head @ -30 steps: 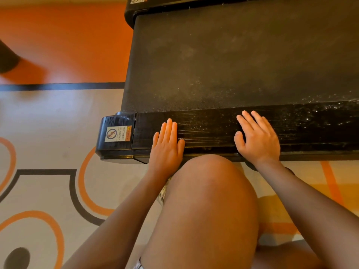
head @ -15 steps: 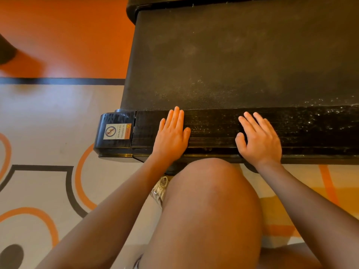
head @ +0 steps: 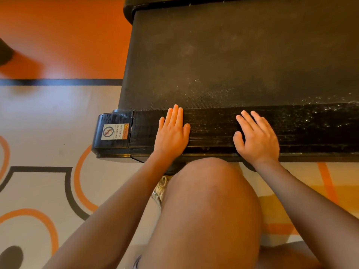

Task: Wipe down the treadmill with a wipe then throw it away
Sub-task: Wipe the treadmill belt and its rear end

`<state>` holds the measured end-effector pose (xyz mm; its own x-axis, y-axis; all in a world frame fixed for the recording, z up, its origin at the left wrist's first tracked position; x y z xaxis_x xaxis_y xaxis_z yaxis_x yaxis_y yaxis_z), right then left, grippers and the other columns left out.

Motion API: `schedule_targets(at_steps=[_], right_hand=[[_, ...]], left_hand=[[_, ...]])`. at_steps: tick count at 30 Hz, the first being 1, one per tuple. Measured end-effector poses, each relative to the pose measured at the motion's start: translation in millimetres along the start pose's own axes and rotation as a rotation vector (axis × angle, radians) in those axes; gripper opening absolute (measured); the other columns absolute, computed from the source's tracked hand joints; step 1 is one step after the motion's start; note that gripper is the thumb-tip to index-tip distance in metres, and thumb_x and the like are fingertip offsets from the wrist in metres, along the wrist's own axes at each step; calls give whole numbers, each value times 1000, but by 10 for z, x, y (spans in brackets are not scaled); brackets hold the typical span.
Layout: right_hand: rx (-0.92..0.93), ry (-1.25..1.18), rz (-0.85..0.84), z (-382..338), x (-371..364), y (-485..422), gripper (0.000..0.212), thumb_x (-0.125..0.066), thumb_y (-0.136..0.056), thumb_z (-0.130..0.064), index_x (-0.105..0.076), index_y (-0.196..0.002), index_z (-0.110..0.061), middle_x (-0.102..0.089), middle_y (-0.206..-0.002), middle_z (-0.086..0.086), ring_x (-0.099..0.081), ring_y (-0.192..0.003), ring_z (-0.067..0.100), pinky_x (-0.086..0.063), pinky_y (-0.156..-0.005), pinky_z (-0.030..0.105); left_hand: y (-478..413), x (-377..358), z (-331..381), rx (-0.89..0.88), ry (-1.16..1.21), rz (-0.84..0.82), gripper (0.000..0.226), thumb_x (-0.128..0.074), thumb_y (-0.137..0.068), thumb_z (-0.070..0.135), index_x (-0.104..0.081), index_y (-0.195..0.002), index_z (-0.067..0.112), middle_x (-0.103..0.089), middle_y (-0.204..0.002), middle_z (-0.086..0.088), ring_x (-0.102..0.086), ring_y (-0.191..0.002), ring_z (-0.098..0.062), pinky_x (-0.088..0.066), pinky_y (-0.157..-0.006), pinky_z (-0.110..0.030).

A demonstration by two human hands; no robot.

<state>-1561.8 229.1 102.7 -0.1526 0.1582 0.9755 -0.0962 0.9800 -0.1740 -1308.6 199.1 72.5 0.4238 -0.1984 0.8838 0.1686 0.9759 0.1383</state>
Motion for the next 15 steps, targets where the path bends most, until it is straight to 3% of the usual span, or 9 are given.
schedule_targets(at_steps=[6, 15], right_hand=[[-8, 1, -3, 3, -11, 7, 60, -32, -101, -43, -55, -147, -13, -51, -153, 10, -40, -147, 30, -33, -120, 49], [-8, 4, -3, 8, -9, -1, 59, -33, -102, -43, -54, -148, -13, -51, -154, 10, -39, -148, 30, -32, -121, 49]], left_hand=[[482, -76, -27, -22, -6, -23, 67, -20, -107, 49, -11, -164, 17, -3, -172, -1, 4, -158, -18, 4, -125, -40], [-94, -1, 67, 22, -15, 19, 63, -27, -111, 44, -9, -164, 15, -5, -172, -5, 1, -158, -23, 1, -125, -45]])
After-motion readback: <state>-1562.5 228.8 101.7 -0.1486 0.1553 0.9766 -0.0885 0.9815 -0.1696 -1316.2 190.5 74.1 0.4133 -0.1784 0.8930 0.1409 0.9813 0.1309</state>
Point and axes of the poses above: each hand's wrist, its own y-axis away from the middle knuckle, its own x-axis out of the back of the hand, z = x × y, the point moved 6 cm from there along -y, towards the middle knuckle
